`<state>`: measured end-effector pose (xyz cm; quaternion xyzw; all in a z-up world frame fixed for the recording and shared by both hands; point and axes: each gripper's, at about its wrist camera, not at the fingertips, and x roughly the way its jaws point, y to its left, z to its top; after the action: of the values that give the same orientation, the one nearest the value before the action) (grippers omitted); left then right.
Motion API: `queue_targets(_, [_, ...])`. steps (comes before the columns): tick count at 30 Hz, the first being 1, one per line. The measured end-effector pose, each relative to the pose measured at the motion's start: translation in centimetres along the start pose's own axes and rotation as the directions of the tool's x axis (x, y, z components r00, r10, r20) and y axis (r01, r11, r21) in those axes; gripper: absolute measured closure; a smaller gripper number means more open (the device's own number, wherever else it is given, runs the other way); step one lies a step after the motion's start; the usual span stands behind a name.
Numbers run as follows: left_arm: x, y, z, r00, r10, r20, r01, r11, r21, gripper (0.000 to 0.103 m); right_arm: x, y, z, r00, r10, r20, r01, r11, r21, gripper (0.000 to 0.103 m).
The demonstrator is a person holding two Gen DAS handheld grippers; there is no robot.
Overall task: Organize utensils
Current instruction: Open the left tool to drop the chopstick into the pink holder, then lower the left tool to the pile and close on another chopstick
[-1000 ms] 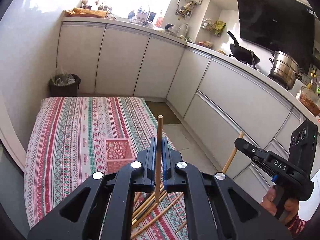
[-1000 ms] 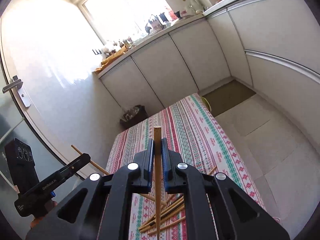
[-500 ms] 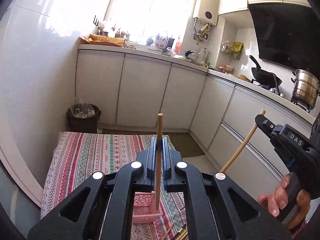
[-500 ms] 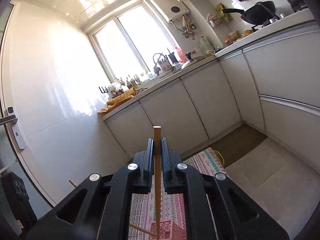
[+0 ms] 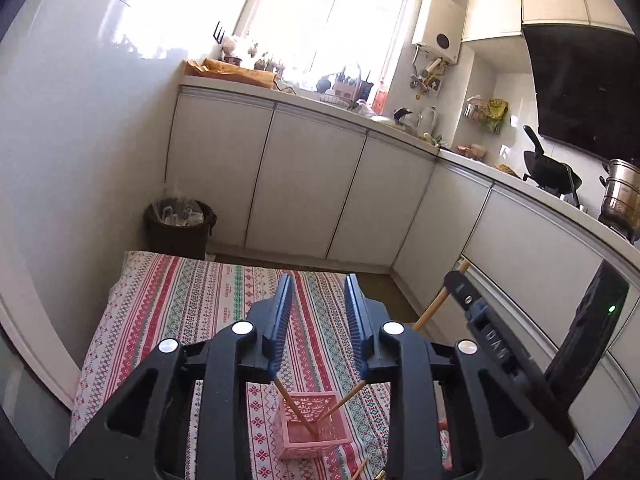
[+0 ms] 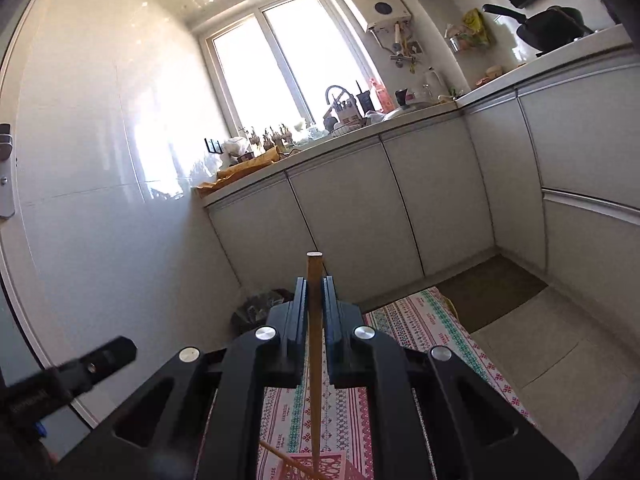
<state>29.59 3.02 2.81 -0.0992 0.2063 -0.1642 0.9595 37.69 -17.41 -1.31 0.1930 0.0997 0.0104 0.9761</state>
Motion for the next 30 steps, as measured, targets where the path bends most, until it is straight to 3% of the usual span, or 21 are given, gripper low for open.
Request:
queue_targets(5, [-1.1,0.2,0.7,0.999,0.021,0.028,-0.020,1.000,-0.012,0.070,0.3,1.0,-1.3,1.000,0.013,-0.025,-0.014,0.999,-0.039,0.094])
queue_targets(13, [-0.1,-0.1,0.4,0.999,0.040,-0.025,-0.040,0.999,0.013,0.068,-0.8,0.0,-0.5,0.999,-0.030,-0.042,0.029,0.999,-0.025,0.087])
queue_targets(18, [-0.1,-1.0,-0.3,0.997,0.043,-0.057,-0.041,0.999,0.030,0.057,-2.4,-0.8,-0.3,0.997,-0.057,-0.055,0.056,0.998,-0.020,0.066])
queue_targets(22, [0.0,-2.3,-1.4,0.995,0.046,-0.090,-0.042,0.998,0.046,0.036,-4.1,-1.3,-0.3,0.995,-0.074,-0.060,0.073,0.997,-0.017,0.049])
queue_targets(27, [-0.2,-3.6,-2.6,0.992,0.045,-0.116,-0.038,0.997,0.062,0.033,-6.5,-2.5,-0.1,0.991,-0.122,-0.050,0.122,0.992,-0.013,0.032])
queue_targets(30, [-0.6,-4.2,-3.2,0.992,0.041,-0.116,-0.034,0.997,0.062,0.027,-8.2,-3.7,0.0,0.985,-0.170,-0.030,0.170,0.985,-0.002,0.021])
